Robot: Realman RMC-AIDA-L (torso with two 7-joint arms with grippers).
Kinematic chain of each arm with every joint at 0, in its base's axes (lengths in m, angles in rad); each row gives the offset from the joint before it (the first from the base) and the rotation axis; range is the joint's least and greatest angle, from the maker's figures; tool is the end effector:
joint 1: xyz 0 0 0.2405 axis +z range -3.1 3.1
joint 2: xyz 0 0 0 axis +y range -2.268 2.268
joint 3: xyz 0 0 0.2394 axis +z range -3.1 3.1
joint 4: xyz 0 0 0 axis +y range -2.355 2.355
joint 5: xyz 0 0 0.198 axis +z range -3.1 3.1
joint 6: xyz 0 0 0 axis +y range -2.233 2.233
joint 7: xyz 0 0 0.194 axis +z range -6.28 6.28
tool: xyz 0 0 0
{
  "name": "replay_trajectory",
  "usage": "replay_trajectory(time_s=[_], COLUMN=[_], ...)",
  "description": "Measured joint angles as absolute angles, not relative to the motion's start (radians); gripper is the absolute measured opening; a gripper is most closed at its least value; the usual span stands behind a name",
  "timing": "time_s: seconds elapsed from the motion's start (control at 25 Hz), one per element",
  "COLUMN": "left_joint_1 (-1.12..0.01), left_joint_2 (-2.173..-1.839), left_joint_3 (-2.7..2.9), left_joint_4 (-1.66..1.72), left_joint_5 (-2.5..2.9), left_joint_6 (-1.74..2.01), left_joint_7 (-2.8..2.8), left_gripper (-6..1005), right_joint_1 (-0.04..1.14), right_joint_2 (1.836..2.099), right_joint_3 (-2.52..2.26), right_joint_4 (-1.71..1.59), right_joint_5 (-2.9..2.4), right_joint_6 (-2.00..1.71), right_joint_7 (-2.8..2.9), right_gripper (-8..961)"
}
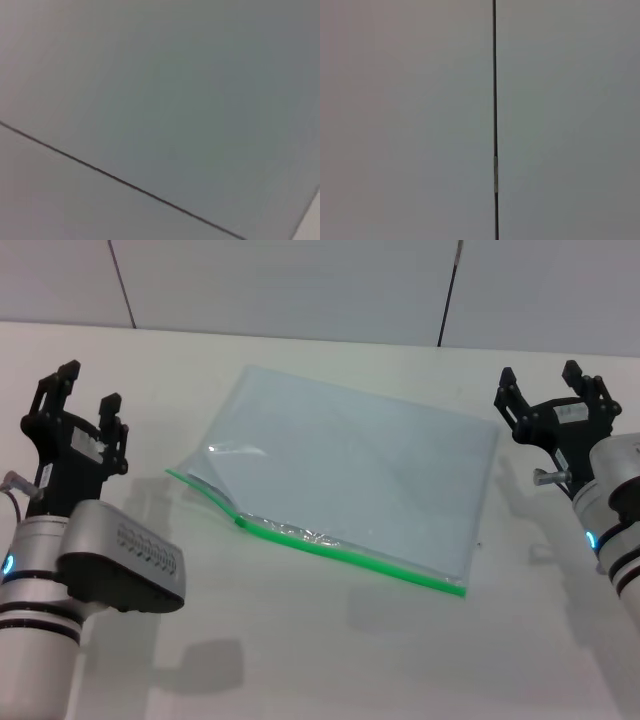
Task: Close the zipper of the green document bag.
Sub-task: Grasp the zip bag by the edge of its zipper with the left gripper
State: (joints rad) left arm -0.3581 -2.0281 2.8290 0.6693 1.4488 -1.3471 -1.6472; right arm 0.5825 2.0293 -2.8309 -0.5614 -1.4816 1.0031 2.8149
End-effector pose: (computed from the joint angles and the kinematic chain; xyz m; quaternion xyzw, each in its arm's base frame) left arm -0.2674 0.3340 -0.0154 -0.6556 0.1017 0.1043 0.7409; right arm 0.2325 0.3933 -0.0644 -0.7257 0.2507 0.2637 0.5839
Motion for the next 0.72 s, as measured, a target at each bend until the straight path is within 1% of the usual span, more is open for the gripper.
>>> replay_trajectory(time_s=[0.32, 0.72], left_joint_1=[-0.357, -0.361], left_joint_2=[-2.030, -2.029], left_joint_3=[2.832, 2.828], left_joint_4=[0.670, 0.663], left_joint_5=[1.432, 1.422], left_joint_6=[-1.326, -1.196], left_joint_7=[-1.540, -1.537], left_gripper=[583, 581], right_joint_1=[0.583, 0.582], right_joint_2=[2.029, 2.029], right_joint_3=[-2.829, -2.829], right_joint_4=[-0.556, -0.549], right_joint_5=[-1.476, -1.451], right_joint_6=[1.002, 0.988], right_joint_7=[2.816, 2.816], right_gripper=[789, 788])
